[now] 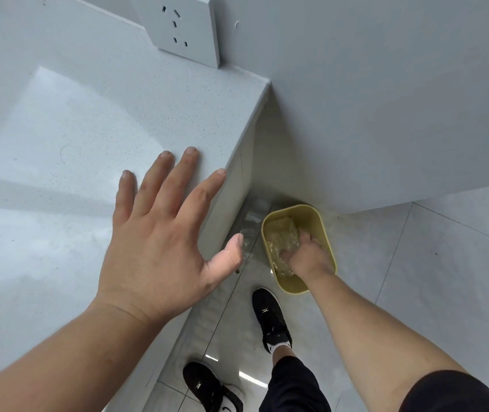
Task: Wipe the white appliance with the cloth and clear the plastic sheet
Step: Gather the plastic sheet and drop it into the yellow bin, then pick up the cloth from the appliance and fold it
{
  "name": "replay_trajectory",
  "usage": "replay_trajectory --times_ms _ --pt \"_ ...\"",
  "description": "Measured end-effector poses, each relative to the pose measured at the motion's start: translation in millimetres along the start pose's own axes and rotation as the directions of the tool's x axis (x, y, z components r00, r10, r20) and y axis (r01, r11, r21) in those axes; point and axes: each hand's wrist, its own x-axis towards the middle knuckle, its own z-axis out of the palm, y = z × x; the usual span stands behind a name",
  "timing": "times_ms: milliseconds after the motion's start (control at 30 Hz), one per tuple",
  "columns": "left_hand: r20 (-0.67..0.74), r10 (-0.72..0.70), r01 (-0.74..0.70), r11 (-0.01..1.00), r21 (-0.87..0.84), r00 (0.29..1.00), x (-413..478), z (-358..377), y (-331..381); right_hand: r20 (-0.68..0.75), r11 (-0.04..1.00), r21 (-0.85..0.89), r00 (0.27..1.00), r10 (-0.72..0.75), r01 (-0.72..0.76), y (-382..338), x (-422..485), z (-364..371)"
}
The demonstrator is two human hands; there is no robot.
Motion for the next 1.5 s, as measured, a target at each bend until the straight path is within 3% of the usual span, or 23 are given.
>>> replay_trajectory --times_ms 433,667,900,1233,1500 --pt "0.023 -0.011 0.011 1.000 -0.005 1.000 -1 -4 1 -0.059 0.970 -0.140 0.977 -0.207 0.197 -18 -77 -81" --pt "0.188 -0.044 0.049 0.998 -0.025 0.981 -1 -30 5 -0.156 0.928 -0.164 0.920 -0.359 0.334 -38 -154 -131" --pt "0.199 -0.178 0.200 0.975 -0.098 0.964 -14 -96 0 -0.271 0.824 -0.221 0.779 -0.566 0.522 -83 -223 -197" --pt "-0.042 -0.284 0.280 0.956 -0.090 0.958 -24 -207 -29 -0.363 0.632 -0.241 0.535 -0.763 0.736 -174 -303 -264" --pt "-0.209 -0.386 0.380 0.922 -0.070 0.898 -55 -282 -58 -0.347 0.434 -0.267 0.334 -0.876 0.861 -259 -363 -284"
